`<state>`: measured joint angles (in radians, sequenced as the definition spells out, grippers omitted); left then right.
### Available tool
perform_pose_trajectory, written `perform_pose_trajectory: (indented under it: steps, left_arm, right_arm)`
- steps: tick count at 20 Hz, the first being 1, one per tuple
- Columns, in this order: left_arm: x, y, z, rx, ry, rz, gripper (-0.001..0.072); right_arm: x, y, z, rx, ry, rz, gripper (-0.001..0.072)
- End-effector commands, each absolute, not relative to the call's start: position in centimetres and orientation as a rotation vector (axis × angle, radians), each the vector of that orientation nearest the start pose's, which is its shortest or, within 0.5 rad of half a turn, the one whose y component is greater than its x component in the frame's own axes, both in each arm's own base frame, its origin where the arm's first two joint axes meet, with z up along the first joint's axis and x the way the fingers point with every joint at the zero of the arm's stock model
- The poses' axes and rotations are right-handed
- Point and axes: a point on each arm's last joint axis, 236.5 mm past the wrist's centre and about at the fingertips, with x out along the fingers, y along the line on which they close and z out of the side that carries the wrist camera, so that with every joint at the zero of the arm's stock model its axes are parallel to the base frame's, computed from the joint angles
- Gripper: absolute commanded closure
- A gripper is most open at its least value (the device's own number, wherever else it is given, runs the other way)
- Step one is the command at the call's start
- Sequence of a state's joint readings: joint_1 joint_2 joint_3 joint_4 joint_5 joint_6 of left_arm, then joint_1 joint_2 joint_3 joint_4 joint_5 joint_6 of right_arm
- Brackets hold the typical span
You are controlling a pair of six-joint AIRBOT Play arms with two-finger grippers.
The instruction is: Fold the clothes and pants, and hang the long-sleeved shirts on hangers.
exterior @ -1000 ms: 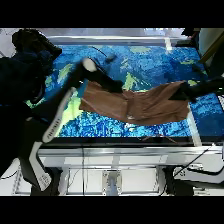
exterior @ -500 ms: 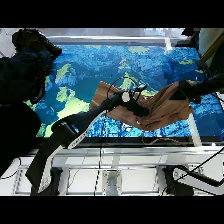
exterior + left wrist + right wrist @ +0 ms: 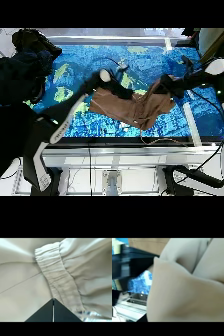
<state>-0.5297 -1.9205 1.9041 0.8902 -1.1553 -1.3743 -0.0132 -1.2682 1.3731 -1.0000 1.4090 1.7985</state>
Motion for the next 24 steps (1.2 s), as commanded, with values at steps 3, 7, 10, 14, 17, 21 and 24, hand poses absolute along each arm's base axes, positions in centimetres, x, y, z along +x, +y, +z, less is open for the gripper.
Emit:
perform_pose_trajectory:
  steps: [3,7,10,14,17,21,24]
  left_arm:
    - [44.2,-30.9,11.5,-0.129,1.063,-0.922,0.0691]
    - [45.0,-27.5,15.4,-0.122,0.967,-0.888,0.0691]
    - [45.2,-26.1,16.1,-0.121,0.957,-0.873,0.069]
    - [45.1,-25.2,15.6,-0.117,0.982,-0.867,0.0691]
    - [45.7,-26.2,14.4,-0.129,0.989,-0.871,0.069]
    - [45.3,-31.8,6.1,-0.126,1.129,-0.946,0.014]
    - [43.7,-37.9,0.4,-0.274,1.233,-1.032,-0.0005]
  right_arm:
    - [40.2,20.2,10.6,0.793,1.256,0.365,0.0031]
    - [41.3,26.3,13.0,0.803,1.13,0.54,0.0031]
    - [41.1,27.2,15.8,0.729,1.078,0.62,0.0031]
    - [40.7,16.4,13.4,0.42,1.195,0.349,0.0031]
    - [37.3,4.5,10.1,0.266,1.387,0.0,0.0032]
    - [36.9,-0.3,10.1,0.311,1.397,-0.037,0.0032]
    - [36.8,-2.4,10.2,0.314,1.388,-0.043,0.0032]
